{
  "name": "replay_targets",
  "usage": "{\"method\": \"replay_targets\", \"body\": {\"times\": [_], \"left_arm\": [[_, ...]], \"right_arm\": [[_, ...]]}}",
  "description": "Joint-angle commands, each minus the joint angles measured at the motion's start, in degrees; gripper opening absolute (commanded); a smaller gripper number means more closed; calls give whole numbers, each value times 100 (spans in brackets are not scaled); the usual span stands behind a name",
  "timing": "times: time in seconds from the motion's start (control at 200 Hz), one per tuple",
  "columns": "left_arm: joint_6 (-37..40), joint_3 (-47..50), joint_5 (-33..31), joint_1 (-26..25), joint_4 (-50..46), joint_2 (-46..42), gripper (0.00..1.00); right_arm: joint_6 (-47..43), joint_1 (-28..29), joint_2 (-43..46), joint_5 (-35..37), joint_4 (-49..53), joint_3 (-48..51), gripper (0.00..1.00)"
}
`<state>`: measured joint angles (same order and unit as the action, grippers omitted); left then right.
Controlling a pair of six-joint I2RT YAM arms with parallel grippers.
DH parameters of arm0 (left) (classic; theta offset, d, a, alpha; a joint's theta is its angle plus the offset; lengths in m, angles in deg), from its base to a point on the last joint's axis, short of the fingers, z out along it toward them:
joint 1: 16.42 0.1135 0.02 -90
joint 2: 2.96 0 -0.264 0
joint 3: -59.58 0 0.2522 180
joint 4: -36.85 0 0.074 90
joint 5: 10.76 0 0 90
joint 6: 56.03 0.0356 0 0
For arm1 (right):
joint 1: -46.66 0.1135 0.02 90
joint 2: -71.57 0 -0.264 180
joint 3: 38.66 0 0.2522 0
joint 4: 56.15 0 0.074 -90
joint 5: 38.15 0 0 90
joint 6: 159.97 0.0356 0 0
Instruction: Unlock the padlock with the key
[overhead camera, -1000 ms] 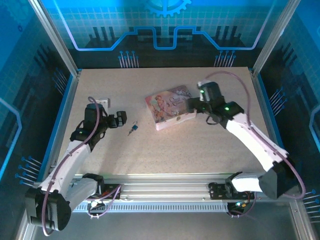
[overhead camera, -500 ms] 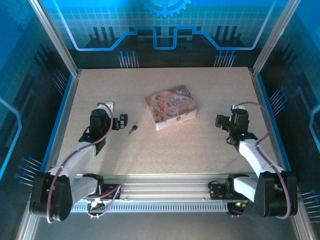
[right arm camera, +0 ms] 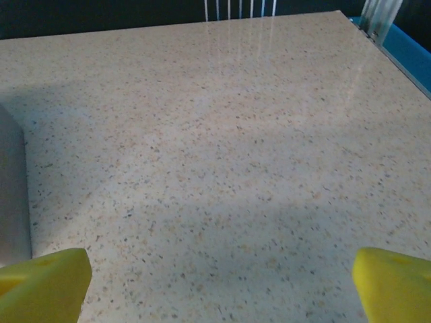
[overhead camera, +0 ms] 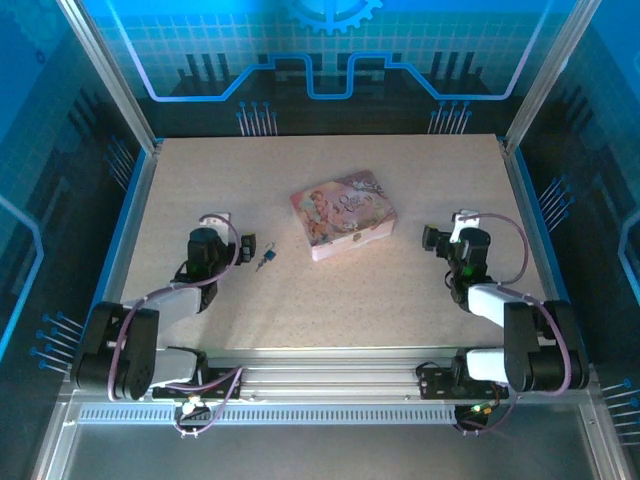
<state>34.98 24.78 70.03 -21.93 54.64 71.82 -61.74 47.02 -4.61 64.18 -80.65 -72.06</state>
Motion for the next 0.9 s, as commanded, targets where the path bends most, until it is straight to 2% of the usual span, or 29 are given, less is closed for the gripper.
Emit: {"method": "replay_targets", "body": {"times": [0.0, 0.165, 0.23, 0.405, 0.455, 0.545, 0.895], "left_arm": [[-8, 19, 31, 61, 962, 176, 99], [168, -101, 42, 101, 1222, 498, 99], [215, -48, 42, 129, 1644, 770, 99], [122, 80, 3, 249, 2598, 1490, 99], [11, 12, -60, 260, 2206, 1362, 99], [-92, -78, 20, 373, 2092, 1388, 99], [-66, -58, 16, 367, 2192, 1411, 99]], "right_arm": [[-208, 66, -328, -125, -967, 96, 100], [-432, 252, -904, -86, -1192, -86, 100], [-548, 396, -952, 66, -807, -325, 100], [-572, 406, -969, 58, -728, -371, 100], [-572, 408, -970, 63, -729, -372, 100], [-572, 410, -977, 71, -725, -374, 100], [-643, 511, -987, 199, -735, -389, 100]]}}
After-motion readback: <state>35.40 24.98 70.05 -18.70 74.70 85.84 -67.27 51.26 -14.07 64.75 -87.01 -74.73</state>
